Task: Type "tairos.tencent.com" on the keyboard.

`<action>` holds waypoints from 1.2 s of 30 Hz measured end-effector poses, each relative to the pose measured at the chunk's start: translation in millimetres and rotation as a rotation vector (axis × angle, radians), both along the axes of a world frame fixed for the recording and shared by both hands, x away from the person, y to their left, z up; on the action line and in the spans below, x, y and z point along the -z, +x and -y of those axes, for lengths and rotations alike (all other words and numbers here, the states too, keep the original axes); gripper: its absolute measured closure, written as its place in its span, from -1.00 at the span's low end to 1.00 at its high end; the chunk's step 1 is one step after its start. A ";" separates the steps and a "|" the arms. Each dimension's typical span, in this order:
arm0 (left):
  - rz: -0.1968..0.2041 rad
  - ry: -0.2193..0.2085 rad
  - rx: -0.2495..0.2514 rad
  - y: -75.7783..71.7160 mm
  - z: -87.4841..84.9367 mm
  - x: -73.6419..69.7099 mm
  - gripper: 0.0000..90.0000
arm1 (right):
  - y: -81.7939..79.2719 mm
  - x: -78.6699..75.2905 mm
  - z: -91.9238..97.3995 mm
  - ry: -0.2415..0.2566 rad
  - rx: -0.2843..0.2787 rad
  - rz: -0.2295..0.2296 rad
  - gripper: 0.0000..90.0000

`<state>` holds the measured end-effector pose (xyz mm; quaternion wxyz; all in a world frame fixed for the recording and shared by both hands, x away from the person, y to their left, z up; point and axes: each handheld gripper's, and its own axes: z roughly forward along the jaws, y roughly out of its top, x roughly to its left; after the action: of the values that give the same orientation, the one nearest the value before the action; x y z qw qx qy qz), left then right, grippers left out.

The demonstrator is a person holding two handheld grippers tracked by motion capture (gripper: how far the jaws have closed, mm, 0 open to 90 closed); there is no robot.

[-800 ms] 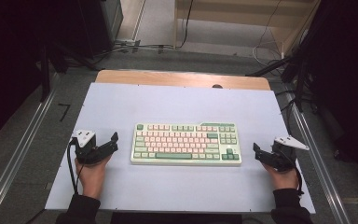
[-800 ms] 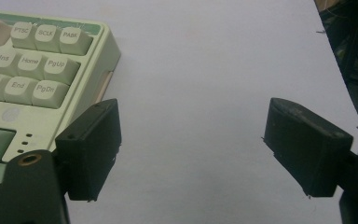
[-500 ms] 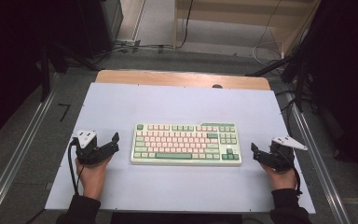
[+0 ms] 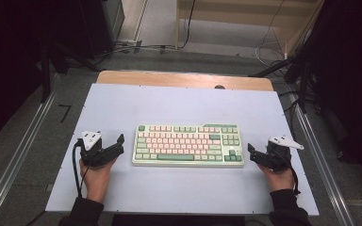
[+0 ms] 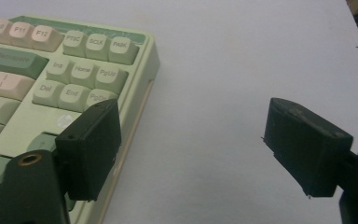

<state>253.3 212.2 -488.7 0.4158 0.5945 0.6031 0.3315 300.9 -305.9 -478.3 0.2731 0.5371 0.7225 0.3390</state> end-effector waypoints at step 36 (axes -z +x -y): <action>0.017 0.014 0.118 8.7 44.4 -4.3 -0.57 | 6.7 -11.5 -47.1 0.047 -0.155 0.020 -0.35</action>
<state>261.9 167.8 -484.4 0.4357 0.6291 0.5611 0.3156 307.6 -258.8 -466.8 0.2406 0.4825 0.7510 0.3813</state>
